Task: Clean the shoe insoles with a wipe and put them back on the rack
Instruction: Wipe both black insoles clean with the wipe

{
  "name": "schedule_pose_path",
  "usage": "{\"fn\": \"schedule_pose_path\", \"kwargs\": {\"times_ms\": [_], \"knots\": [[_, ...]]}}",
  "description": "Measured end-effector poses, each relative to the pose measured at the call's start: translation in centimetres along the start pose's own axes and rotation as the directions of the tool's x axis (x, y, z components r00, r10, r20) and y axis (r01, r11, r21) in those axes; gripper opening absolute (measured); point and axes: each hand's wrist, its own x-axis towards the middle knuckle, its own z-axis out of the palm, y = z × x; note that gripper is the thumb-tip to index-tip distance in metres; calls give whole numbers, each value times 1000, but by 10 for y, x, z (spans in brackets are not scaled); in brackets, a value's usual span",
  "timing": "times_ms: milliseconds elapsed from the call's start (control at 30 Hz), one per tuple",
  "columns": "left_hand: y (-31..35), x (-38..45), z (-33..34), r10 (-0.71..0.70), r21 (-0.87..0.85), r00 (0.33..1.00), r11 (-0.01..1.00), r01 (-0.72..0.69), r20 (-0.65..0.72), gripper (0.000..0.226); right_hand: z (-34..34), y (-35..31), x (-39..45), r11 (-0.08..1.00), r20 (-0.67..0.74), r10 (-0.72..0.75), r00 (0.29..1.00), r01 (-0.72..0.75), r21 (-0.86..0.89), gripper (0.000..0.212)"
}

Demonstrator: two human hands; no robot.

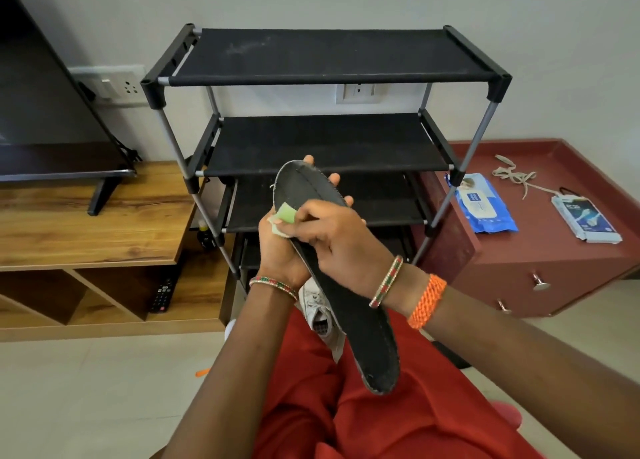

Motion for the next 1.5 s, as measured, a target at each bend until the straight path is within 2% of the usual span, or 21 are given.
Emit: {"fn": "schedule_pose_path", "kwargs": {"times_ms": [67, 133, 200, 233, 300, 333, 433, 533, 700, 767, 900, 1000, 1067, 1167, 1233, 1333, 1400, 1500], "knots": [[-7, -2, 1, 5, 8, 1000, 1000, -5, -27, 48, -6, 4, 6, 1000, -33, -16, 999, 15, -4, 37], [-14, -3, 5, -25, -19, 996, 1000, 24, -81, 41, -12, 9, 18, 990, -100, -33, 995, 19, -137, 39], [-17, -4, 10, -21, -21, 995, 1000, 19, -99, 38, -15, 5, 26, 979, -169, 22, 985, -56, -198, 42], [-16, -4, 15, -12, -10, 997, 1000, 11, -80, 38, -14, -2, 26, 978, -189, 65, 980, -100, -183, 41], [-7, -1, 21, 25, -33, 998, 999, -27, -52, 39, -10, -12, 22, 968, -127, 192, 973, -209, -137, 39], [-1, 2, 20, 49, -64, 997, 997, -52, -51, 41, -8, -16, 17, 969, -86, 205, 975, -214, -125, 38], [15, 4, 16, 113, -84, 992, 990, -117, -46, 50, -5, -21, 2, 997, -77, 69, 995, -66, 46, 35], [7, 7, 13, 90, -34, 996, 995, -90, 6, 51, -8, -17, 5, 979, -53, 155, 987, -146, 145, 31], [-12, 9, 15, 50, 25, 999, 998, -50, -8, 41, -1, 0, 28, 975, -131, 193, 972, -205, -87, 43], [-11, 9, 15, 48, 33, 998, 998, -47, -41, 45, -2, -2, 29, 977, -181, 138, 974, -164, -133, 40], [-1, 0, 18, 104, 53, 988, 994, -98, -115, 65, -10, -5, 31, 896, -160, -63, 985, -14, -444, 48], [7, -9, 16, 130, 114, 977, 987, -112, -166, 53, -8, -8, 37, 853, -144, -62, 988, -22, -521, 41], [10, -13, 10, 124, 161, 965, 983, -88, -232, 52, -9, -9, 42, 857, -115, -52, 992, -15, -515, 40], [10, -18, 0, 92, 164, 960, 985, -49, -263, 65, -12, -3, 45, 881, -99, -34, 995, -17, -473, 38], [12, -19, -5, 83, 119, 957, 992, -52, -277, 71, -10, -4, 36, 888, -54, -35, 998, 6, -459, 39], [19, -18, -10, 50, -2, 982, 999, -52, -183, 75, -4, -6, 10, 951, -12, -2, 1000, -2, -310, 46], [19, -18, -11, 28, -3, 982, 1000, -29, -187, 76, -3, 1, 4, 975, -39, 27, 999, -35, -221, 47], [5, -19, -6, 24, 107, 972, 994, 1, -234, 67, -4, 19, 22, 987, -161, 51, 986, -74, -140, 46]]}}
